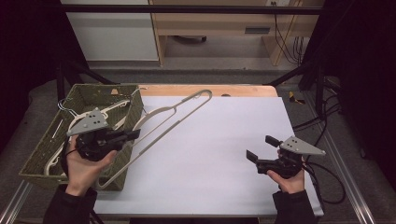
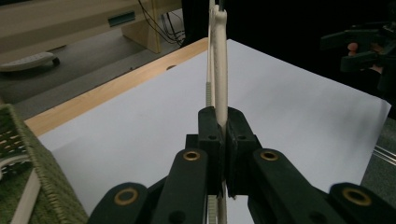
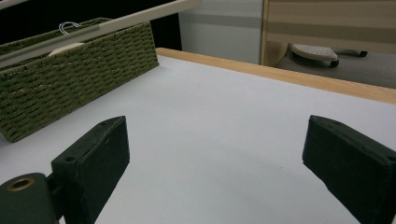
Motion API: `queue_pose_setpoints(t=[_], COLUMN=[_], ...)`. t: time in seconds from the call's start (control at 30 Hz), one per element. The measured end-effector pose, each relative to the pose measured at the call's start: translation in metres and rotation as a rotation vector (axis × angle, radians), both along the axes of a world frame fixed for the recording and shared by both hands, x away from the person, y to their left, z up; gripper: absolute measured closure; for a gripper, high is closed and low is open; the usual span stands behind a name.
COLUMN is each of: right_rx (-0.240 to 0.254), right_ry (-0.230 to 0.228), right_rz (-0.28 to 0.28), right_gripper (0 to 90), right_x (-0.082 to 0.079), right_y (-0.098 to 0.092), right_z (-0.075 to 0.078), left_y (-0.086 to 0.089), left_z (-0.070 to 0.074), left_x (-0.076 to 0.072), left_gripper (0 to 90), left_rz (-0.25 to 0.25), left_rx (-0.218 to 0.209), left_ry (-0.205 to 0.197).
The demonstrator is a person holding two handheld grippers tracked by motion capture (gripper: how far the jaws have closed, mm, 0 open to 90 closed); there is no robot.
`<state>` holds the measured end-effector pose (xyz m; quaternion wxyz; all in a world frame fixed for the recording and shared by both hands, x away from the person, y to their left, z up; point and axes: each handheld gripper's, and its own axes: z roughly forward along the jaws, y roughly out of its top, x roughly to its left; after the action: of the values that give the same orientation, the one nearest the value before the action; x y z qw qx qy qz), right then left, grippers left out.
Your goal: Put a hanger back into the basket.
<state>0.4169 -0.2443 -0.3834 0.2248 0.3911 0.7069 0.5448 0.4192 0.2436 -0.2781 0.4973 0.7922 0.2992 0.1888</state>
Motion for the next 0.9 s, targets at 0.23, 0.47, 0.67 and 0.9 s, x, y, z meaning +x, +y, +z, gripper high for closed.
queue_pose_setpoints(t=[0.23,0.47,0.67,0.9], right_rx=[0.0,0.001,0.003,0.003], right_ry=[0.005,0.002,0.007,0.003], right_rz=[-0.001,-0.002,-0.007,-0.003], right_gripper=[7.6,7.6,7.6,7.5], right_x=[0.0,0.0,0.0,0.0], right_y=[-0.001,-0.002,-0.002,-0.003], right_z=[0.0,0.0,0.0,0.0], left_y=[0.019,0.045,0.064,0.092], left_z=[0.013,0.019,0.024,0.021], left_x=[0.009,0.021,0.029,0.043], left_gripper=[86.7,86.7,86.7,86.6], left_rz=[0.036,0.074,0.104,0.134], left_rx=[0.01,0.011,0.044,0.054], left_ry=[-0.015,-0.015,-0.032,-0.034])
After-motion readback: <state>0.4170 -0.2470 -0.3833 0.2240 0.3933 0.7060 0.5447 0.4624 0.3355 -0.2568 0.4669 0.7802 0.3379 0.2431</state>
